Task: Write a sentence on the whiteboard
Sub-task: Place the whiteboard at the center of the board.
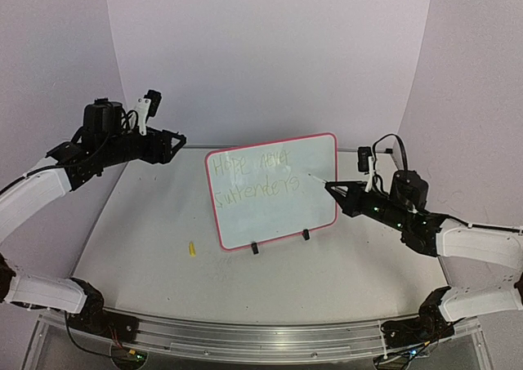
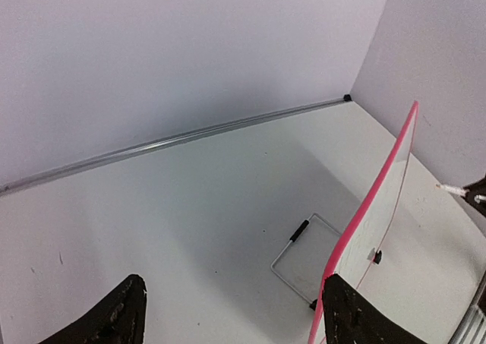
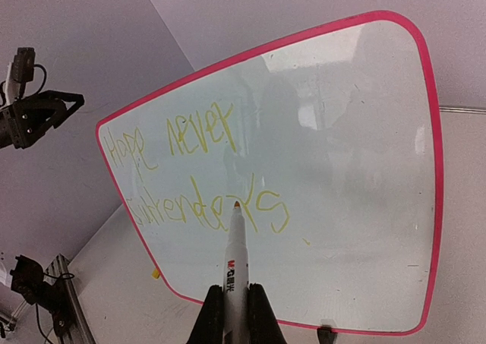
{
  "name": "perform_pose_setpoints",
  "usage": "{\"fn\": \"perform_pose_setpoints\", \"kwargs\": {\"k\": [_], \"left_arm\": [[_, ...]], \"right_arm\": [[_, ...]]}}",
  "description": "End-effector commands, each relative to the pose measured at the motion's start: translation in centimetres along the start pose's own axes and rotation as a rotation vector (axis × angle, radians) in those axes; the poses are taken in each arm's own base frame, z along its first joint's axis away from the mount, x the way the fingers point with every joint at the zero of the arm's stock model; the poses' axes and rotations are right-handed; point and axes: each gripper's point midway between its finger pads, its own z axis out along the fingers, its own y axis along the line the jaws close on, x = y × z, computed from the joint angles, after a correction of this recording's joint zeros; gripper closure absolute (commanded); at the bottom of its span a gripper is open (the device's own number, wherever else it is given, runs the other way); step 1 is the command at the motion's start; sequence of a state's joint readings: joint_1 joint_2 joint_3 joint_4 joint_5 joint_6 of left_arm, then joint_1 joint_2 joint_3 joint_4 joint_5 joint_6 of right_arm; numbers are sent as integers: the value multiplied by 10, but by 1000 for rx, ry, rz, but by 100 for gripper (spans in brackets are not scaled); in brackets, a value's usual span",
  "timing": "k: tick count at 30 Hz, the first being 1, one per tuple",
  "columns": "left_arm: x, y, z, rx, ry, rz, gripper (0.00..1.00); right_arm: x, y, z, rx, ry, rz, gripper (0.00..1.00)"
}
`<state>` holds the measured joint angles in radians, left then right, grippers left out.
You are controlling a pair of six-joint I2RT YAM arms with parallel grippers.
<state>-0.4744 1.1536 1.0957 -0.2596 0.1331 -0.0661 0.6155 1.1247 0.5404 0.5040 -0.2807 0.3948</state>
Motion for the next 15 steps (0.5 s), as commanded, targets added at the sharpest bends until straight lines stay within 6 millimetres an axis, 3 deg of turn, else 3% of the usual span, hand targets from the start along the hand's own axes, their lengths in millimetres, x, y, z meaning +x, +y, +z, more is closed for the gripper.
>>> {"fn": "perform_pose_setpoints", "kwargs": {"k": [1,4,10,15], "left_arm": [[50,41,-16,-244,88,-295,22],[92,51,-18,-319,170,-406,21],[182,46,-3,-344,397,-602,26],[225,32,8,-299,543,-635,33]], "right_arm": [[-20,-2,-5,38,-62,18,100],[-24,-10,-8,87,-82,46,100],[-24,-16,-10,128,-69,48,100],[-17,-18,-10,134,-52,62,100]]}}
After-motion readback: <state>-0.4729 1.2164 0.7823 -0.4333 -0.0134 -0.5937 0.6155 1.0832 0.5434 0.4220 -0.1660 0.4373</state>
